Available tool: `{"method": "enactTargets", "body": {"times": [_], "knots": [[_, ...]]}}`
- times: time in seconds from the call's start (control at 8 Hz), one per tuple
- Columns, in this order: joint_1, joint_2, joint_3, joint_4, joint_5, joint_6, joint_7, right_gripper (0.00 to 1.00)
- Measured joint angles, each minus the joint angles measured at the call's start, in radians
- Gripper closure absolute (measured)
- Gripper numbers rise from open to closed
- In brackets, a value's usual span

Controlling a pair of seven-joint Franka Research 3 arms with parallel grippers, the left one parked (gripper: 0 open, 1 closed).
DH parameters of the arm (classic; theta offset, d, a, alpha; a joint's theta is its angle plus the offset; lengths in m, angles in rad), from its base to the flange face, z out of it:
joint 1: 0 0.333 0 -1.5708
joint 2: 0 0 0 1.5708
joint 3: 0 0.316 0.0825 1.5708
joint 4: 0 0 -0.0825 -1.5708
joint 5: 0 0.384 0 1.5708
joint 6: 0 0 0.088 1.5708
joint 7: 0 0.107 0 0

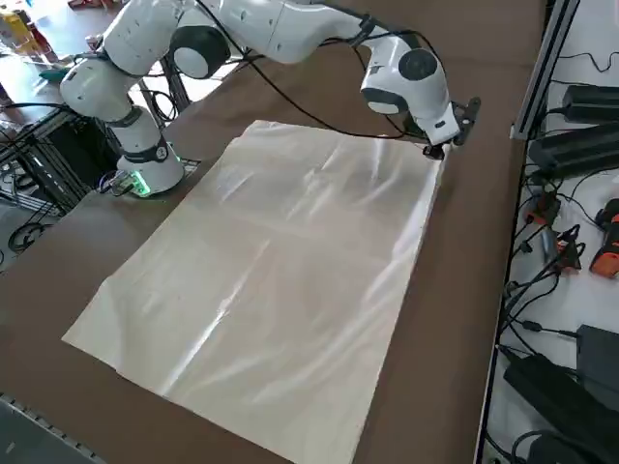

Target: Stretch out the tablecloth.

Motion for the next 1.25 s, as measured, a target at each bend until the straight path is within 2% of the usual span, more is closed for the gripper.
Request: {"method": "enactTargets", "body": {"times": [0.25, 0.38, 0.88, 1.0, 1.25], "knots": [[0.0, 0.0, -0.002, 0.001, 0.0, 0.0, 0.0, 0.07], [0.0, 0.0, -0.003, 0.002, 0.0, 0.0, 0.0, 0.0], [0.004, -0.005, -0.005, 0.018, 0.0, -0.008, 0.0, 0.0], [0.012, -0.017, -0.025, 0.025, -0.001, -0.043, -0.002, 0.0], [0.04, -0.078, -0.109, 0.049, -0.004, -0.167, -0.012, 0.0]]}}
